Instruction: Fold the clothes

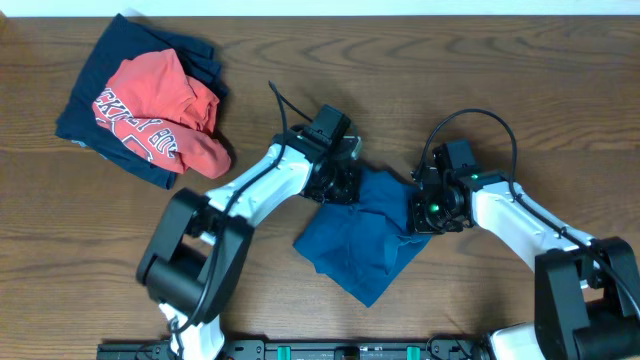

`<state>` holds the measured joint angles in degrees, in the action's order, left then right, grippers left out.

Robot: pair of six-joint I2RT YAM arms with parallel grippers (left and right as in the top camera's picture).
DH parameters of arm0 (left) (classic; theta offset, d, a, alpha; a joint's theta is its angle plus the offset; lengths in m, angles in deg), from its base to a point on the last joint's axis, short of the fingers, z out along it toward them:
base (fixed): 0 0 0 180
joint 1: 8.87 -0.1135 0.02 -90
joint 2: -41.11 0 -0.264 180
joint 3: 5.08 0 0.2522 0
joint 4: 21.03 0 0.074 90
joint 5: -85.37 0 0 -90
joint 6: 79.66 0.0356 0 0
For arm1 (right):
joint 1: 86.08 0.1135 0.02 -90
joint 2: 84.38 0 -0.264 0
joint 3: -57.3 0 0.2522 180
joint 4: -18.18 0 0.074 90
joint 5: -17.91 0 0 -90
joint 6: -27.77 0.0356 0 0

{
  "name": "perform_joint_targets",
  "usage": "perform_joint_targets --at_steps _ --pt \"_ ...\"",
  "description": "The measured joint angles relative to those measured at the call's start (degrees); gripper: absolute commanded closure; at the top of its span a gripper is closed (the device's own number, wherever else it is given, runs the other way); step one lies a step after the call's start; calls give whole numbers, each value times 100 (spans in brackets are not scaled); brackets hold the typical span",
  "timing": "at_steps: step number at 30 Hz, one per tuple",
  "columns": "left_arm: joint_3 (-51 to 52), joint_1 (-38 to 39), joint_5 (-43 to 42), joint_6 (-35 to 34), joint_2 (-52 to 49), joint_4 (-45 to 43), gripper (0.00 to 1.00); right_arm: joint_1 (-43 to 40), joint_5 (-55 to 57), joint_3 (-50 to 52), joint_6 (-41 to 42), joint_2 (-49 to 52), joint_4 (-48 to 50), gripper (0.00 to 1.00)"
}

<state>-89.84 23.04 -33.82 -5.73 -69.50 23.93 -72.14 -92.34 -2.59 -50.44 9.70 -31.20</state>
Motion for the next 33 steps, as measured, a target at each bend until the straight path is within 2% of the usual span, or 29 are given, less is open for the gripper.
perform_joint_targets --at_steps 7,12,18,21,28,33 --pt "-98 -39 33 2 -59 59 80 -11 -107 -96 0 109 -55 99" --pt "-184 -61 166 57 350 330 72 -9 -87 -96 0 13 -160 99" --pt "-422 -33 221 70 1364 4 73 -107 68 -9 111 -704 -308 99" --pt "-514 66 219 70 1443 -116 76 -249 103 -9 212 -1213 -289 99" --pt "-503 483 223 90 361 -428 78 -245 98 33 293 -1211 -221 99" --pt "-463 579 166 90 -588 -774 78 -234 85 247 315 -540 -33 99"
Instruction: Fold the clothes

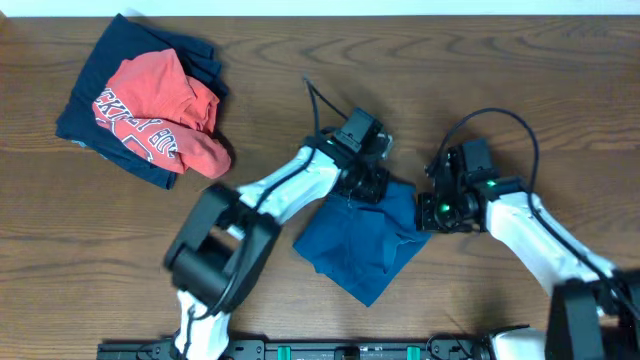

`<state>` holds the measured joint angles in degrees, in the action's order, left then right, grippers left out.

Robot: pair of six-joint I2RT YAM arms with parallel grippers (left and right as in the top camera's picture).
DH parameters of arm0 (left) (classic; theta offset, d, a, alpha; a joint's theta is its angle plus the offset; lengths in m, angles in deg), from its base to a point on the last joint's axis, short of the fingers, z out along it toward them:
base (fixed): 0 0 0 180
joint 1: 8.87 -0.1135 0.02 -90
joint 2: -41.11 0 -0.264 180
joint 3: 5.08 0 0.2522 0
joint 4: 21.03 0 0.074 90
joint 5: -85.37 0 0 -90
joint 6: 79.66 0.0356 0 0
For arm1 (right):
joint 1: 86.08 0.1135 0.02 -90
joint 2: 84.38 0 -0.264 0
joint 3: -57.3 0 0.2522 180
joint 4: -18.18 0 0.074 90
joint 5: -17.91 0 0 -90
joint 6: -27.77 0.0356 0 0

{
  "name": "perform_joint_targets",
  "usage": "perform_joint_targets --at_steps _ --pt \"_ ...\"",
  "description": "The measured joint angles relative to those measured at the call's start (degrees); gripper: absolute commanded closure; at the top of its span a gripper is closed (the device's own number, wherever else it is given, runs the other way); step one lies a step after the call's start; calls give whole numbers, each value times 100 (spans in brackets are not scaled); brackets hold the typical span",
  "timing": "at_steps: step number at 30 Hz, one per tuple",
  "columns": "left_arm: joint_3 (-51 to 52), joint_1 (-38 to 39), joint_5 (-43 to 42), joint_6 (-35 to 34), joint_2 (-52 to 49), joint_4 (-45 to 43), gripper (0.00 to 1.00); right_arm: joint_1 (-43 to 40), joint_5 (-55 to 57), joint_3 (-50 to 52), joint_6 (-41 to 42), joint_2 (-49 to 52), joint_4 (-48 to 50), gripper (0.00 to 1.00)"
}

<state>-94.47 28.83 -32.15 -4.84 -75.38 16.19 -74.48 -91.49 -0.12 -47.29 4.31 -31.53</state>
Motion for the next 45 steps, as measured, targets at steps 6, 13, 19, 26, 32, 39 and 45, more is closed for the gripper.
perform_joint_targets --at_steps 6,13,19,26,32,39,45 --pt "-28 -52 -127 15 -26 -57 66 -11 -195 -33 17 439 9 99" --pt "-20 -267 -4 17 929 1165 56 -4 -295 -55 -81 415 -74 99" --pt "-57 -422 315 0 2293 2205 73 -2 -393 -61 -387 -249 -400 99" --pt "402 -411 520 17 2245 1875 88 79 -1104 -168 -721 -1176 -238 99" --pt "1233 -411 201 -72 1753 1152 87 542 -1510 -168 -782 -796 -232 99" --pt "1480 -433 -214 -162 1320 861 79 828 -1823 -170 -68 549 -76 99" --pt "1252 -623 -380 -175 1298 1379 68 820 -2330 -269 271 986 0 99"
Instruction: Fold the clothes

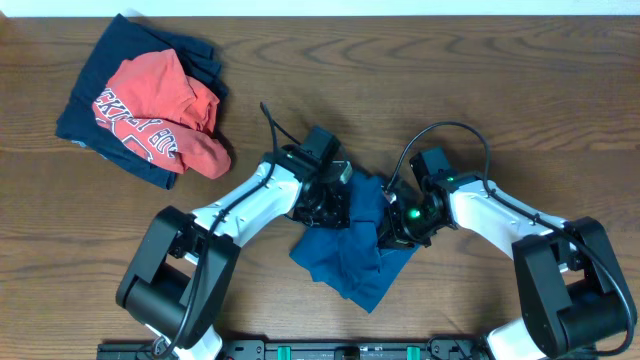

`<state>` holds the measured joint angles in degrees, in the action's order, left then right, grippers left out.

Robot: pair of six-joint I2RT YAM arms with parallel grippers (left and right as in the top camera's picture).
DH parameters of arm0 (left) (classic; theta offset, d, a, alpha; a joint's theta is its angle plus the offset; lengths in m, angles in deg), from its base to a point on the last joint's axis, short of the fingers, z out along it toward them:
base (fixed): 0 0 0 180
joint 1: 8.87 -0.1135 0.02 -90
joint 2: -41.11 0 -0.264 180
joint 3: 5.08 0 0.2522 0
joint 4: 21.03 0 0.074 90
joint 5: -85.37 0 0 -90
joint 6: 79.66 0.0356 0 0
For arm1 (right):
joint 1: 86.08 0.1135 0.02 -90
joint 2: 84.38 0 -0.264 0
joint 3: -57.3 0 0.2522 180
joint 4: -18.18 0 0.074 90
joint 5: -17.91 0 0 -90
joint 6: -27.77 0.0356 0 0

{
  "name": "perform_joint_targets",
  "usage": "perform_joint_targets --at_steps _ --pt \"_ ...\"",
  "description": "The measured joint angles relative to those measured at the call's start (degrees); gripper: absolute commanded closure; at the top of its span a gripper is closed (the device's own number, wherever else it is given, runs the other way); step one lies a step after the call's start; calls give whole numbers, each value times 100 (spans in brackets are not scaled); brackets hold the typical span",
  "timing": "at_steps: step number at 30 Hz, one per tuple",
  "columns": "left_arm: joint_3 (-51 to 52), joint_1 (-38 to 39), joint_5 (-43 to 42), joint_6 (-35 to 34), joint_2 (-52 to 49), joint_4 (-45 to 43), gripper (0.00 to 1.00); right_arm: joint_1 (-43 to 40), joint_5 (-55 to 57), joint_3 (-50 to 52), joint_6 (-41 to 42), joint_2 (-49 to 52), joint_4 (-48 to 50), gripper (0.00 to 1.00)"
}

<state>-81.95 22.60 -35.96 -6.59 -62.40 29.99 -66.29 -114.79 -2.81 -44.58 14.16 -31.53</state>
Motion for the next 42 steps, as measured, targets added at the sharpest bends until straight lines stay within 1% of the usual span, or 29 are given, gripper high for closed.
perform_joint_targets --at_steps 3,6,11,12,14,15,16,19,23,25,27,30,32,33,36,37,38,39,40,42 --pt "-199 -168 66 0 74 601 67 0 -44 0 39 20 57 98" --pt "-240 -284 151 -4 348 1014 66 0 -39 0 4 7 61 97" --pt "-275 -120 173 -9 807 1596 64 4 216 -7 -251 -341 11 93" --pt "-275 -79 173 -26 811 1611 66 4 286 -13 -282 -444 13 92" --pt "-184 0 173 -164 809 1537 81 0 568 -76 -337 -785 15 92" --pt "-76 15 168 -240 809 1451 94 -11 713 -131 -361 -988 17 94" --pt "11 22 175 -323 809 1408 94 -20 778 -168 -369 -1113 22 95" --pt "466 20 173 -874 796 1054 94 -109 1069 -315 -378 -1665 50 96" --pt "1093 9 170 -1725 730 140 94 -234 1429 -363 -319 -2184 68 96" --pt "1226 -35 122 -1965 667 -236 94 -236 1572 -363 -304 -2269 70 97" --pt "1274 -127 17 -2090 610 -680 94 -234 1661 -363 -297 -2275 68 97" --pt "1272 -411 -24 -2074 457 -1858 94 -234 1790 -363 -289 -2275 76 97" --pt "1220 -684 -4 -2020 345 -2365 94 -234 1904 -363 -278 -2275 122 95" --pt "1174 -815 -2 -1991 315 -2428 93 -234 1974 -363 -275 -2275 162 95" --pt "949 -1154 -138 -1773 267 -2413 83 -234 2227 -363 -273 -2275 332 93" --pt "844 -1235 -205 -1690 260 -2406 74 -234 2326 -363 -275 -2273 382 93" --pt "723 -1300 -313 -1582 260 -2354 62 -234 2404 -363 -282 -2260 433 93" --pt "575 -1344 -431 -1499 260 -2260 52 -234 2461 -363 -284 -2240 474 93" --pt "428 -1368 -542 -1412 264 -2127 40 -232 2490 -363 -308 -2199 507 92" --pt "214 -1373 -693 -1261 297 -1683 29 -232 2487 -363 -413 -2035 562 93"
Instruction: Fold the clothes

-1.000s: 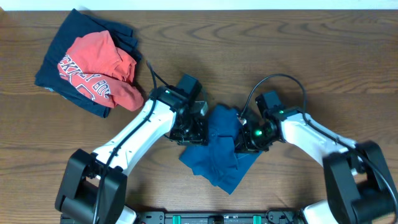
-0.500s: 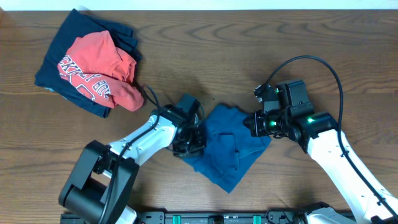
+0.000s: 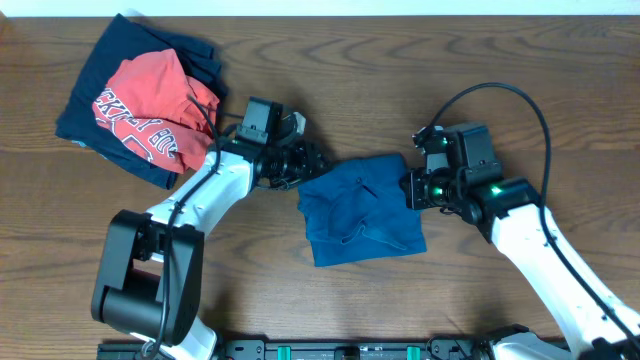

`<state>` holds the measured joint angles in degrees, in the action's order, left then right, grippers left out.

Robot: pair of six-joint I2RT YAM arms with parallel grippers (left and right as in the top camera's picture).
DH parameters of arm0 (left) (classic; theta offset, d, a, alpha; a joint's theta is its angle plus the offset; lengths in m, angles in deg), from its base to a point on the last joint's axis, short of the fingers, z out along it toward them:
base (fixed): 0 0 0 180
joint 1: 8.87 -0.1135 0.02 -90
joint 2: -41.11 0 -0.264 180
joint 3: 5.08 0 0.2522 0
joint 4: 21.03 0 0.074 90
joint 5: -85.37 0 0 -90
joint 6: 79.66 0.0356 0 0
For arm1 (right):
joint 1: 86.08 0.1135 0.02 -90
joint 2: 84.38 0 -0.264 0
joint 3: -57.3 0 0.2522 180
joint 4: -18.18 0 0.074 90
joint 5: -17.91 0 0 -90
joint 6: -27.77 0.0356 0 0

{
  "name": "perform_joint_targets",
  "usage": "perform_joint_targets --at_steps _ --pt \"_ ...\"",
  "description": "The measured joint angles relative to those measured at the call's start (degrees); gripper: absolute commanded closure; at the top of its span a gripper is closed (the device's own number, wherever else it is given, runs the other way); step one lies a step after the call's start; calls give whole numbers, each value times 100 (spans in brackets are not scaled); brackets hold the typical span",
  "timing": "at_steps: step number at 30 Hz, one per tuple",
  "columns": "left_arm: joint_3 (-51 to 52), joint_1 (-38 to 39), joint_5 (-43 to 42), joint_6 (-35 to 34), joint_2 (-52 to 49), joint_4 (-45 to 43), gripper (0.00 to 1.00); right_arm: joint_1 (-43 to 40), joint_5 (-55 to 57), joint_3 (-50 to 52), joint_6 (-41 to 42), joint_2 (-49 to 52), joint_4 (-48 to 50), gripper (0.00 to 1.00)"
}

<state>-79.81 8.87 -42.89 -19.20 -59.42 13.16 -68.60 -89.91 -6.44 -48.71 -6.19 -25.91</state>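
Note:
A blue garment [image 3: 358, 212] lies flat in the middle of the table as a rough rectangle, with a few creases and a drawstring on it. My left gripper [image 3: 316, 165] points right and meets the garment's upper left corner. At the upper right edge of the garment is my right gripper [image 3: 410, 189], pointing left. The overhead view does not show how either pair of fingers stands. A pile at the back left holds a red printed garment [image 3: 150, 105] on top of a navy one [image 3: 110, 60].
The wooden table [image 3: 520, 80] runs to a pale wall strip along the far edge. Cables loop above both wrists. A dark rail [image 3: 330, 350] runs along the near edge.
Both grippers were close together over the bunched upper middle of the blue garment. Now they are apart at its upper corners, and it lies flatter and squarer.
First the blue garment lay as a diamond, with both grippers at its upper edge. Then both grippers stood further right at that edge. Later they met over its bunched middle. Now they are spread to its upper corners and it lies as a flat rectangle.

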Motion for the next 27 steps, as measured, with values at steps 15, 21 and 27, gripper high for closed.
perform_joint_targets --at_steps 15,21,27 --pt "188 17 479 710 205 2155 2 0 -422 -72 -610 1930 33 99" --pt "741 146 260 448 201 981 2 0 -435 -79 -610 1937 22 99" --pt "1182 551 -168 -221 136 -485 2 0 -439 -87 -610 1947 17 99"
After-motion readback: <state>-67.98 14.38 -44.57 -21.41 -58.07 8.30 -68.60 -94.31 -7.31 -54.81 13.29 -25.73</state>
